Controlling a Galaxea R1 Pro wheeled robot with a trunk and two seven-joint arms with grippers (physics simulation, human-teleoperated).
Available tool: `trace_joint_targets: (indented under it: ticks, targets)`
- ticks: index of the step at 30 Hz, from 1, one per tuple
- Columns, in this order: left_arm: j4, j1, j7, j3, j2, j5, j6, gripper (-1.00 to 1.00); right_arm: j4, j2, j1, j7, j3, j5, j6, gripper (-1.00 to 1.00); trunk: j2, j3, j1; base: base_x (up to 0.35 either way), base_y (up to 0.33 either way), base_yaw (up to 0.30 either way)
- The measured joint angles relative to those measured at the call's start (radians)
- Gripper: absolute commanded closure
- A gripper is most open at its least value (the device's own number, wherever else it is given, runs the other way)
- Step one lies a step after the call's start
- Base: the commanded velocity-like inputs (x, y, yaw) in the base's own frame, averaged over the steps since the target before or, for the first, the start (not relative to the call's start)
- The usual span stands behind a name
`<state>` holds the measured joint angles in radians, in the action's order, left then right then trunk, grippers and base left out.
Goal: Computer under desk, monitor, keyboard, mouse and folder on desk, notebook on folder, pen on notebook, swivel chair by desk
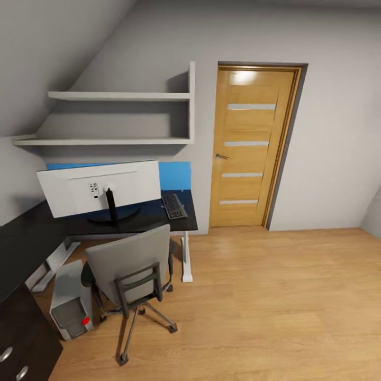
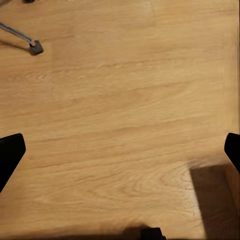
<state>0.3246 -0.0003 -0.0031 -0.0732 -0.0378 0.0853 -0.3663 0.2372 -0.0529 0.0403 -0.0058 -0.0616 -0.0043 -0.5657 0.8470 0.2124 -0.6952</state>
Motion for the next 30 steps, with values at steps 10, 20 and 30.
trace_joint_targets:
  ticks: [10,20,30]
  targets:
    - [0.000,0.000,-0.001,0.001,0.000,0.000,-0.001,-1.00,0.000,0.000,0.000,0.000,0.000,0.000,0.000,-1.00,0.000,0.000,0.000,0.003,-0.003,-0.298]
    - [0.000,0.000,-0.001,0.001,0.000,0.000,-0.001,-1.00,0.000,0.000,0.000,0.000,0.000,0.000,0.000,-1.00,0.000,0.000,0.000,0.038,0.000,-0.298]
    - [0.000,-0.001,-0.001,0.001,-0.001,0.000,-0.001,-1.00,0.000,0.000,0.000,0.000,0.000,0.000,0.000,-1.00,0.000,0.000,0.001,0.275,0.000,-0.298]
